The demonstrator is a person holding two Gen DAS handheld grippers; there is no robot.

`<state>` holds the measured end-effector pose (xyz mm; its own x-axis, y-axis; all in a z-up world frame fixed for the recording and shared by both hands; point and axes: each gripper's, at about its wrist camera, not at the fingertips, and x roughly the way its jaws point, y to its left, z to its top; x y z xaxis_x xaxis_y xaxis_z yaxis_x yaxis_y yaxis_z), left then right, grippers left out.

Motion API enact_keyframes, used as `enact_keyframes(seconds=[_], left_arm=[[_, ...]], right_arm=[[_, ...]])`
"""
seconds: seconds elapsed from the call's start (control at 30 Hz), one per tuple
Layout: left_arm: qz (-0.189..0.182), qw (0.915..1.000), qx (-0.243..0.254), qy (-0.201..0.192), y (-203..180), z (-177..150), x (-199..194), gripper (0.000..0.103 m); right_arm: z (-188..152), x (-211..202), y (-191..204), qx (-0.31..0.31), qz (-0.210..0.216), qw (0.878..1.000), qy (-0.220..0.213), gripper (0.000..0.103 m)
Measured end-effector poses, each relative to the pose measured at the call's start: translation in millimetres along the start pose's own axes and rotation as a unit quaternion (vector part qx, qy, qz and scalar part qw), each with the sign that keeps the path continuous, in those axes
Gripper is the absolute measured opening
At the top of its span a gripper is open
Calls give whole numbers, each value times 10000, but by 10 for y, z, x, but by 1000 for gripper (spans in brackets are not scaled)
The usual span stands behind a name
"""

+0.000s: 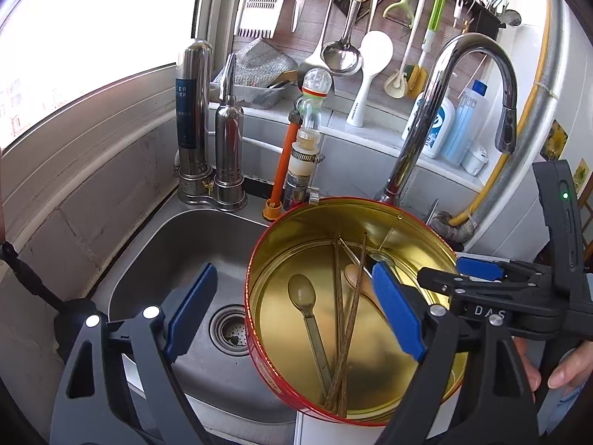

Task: Organize utensils
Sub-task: 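Open both tools, dropping the two chopsticks into the tin, then move both tools back from the tin to the chopsticks on the board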

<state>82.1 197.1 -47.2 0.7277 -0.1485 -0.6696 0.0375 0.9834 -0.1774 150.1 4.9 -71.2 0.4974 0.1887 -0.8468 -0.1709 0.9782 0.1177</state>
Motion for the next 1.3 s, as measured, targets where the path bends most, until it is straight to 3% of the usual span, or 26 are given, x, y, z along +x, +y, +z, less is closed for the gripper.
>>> enact_keyframes(seconds=[0.27, 0.67, 0.83, 0.97, 1.1, 1.3], left_arm=[[-130, 9999, 10, 87, -19, -49, -3, 84], [-364, 9993, -56, -2, 52, -97, -82, 84], [-654, 9978, 145, -21, 22, -149, -96, 84], [-597, 9974, 402, -44, -59, -221, -124, 88], [-686, 9958, 514, -321, -123, -257, -230, 96], [-673, 9955, 434, -500, -232, -239, -339, 96]], right_arm=[[-77, -58, 76, -149, -26, 9998, -120, 92], [-188, -116, 74, -102, -106, 9998, -102, 92], [-264, -197, 80, -72, -77, 9998, -193, 92], [-349, -268, 61, -22, -77, 9996, -281, 92], [-436, -385, 5, 30, -74, 9990, -438, 92], [-583, -654, -163, -16, -20, 9955, -948, 93]])
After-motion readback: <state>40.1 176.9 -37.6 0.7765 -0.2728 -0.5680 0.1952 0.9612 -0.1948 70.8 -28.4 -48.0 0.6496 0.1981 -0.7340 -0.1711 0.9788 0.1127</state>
